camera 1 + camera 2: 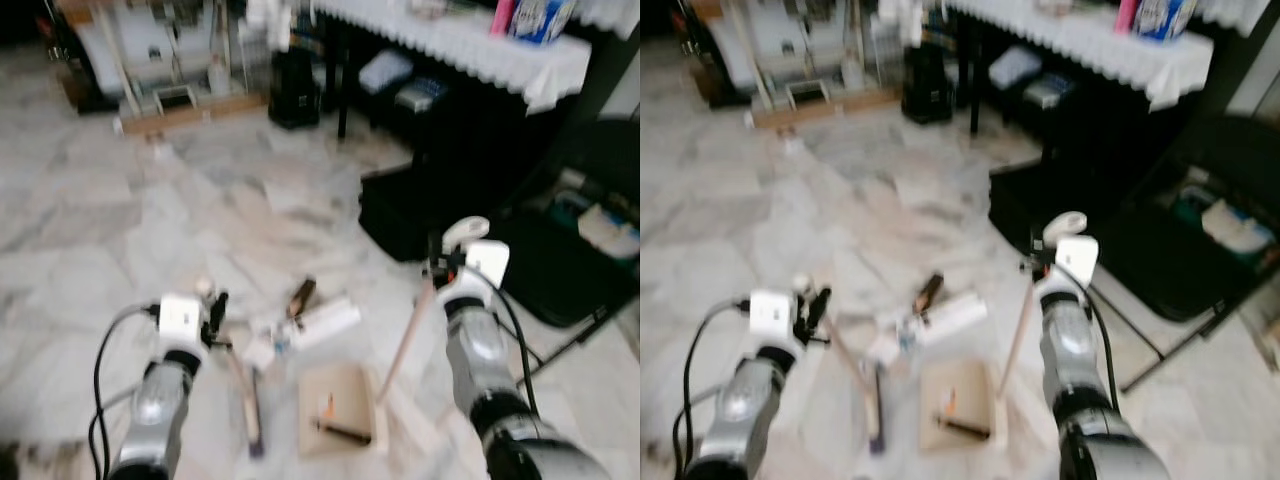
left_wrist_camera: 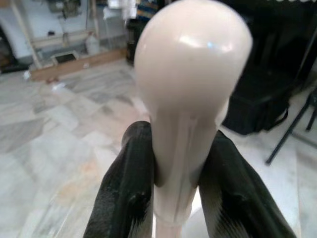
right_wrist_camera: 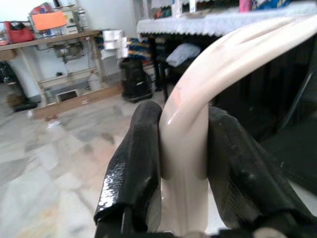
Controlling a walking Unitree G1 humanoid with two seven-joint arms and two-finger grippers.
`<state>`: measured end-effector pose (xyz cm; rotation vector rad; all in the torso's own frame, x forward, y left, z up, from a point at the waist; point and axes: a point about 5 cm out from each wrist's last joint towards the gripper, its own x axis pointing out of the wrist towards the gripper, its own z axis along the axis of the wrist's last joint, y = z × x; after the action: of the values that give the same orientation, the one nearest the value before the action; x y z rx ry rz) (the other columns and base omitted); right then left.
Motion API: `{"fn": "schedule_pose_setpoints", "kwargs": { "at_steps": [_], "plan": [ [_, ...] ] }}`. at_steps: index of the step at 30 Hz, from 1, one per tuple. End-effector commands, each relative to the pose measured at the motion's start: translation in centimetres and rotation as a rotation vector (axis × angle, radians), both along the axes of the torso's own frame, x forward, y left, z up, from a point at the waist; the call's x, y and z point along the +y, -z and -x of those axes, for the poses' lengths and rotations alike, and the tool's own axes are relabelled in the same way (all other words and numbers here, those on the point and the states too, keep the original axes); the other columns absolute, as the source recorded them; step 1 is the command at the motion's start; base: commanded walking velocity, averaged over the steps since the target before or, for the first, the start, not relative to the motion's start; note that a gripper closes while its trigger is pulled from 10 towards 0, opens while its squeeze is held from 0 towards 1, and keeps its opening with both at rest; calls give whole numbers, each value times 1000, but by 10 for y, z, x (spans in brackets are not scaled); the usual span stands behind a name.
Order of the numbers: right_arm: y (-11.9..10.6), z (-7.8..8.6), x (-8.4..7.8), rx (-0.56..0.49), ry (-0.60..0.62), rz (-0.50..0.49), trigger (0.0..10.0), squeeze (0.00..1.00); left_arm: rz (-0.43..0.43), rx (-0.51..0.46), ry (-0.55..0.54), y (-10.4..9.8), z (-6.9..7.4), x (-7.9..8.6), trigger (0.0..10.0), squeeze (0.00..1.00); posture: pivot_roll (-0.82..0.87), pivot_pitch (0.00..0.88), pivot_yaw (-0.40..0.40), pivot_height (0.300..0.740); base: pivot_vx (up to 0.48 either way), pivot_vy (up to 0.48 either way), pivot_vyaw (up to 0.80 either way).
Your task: Sweep floor
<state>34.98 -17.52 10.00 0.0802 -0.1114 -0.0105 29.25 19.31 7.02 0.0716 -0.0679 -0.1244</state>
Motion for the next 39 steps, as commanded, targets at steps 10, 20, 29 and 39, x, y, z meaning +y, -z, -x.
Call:
{"fn": "schedule_pose_setpoints", "kwargs": {
  "at_steps": [10,20,29,39],
  "plan": [
    [-6,-2,-2,-30,16,-14,10000,0,-6,-9,-1,-3,-2,2,10000,0,67,63,-11,740,-141,0,0],
    [-5,-1,-3,-23,23,-7,10000,0,-10,-1,-4,-3,-2,2,10000,0,68,69,-12,740,0,0,0],
    [-1,0,-9,4,63,29,10000,0,-13,8,3,-2,-2,2,10000,0,68,74,-7,740,0,0,0],
    [12,4,-24,95,122,45,10000,0,-14,21,24,0,-1,0,10000,0,74,79,-1,740,0,0,0]
  ]
}}
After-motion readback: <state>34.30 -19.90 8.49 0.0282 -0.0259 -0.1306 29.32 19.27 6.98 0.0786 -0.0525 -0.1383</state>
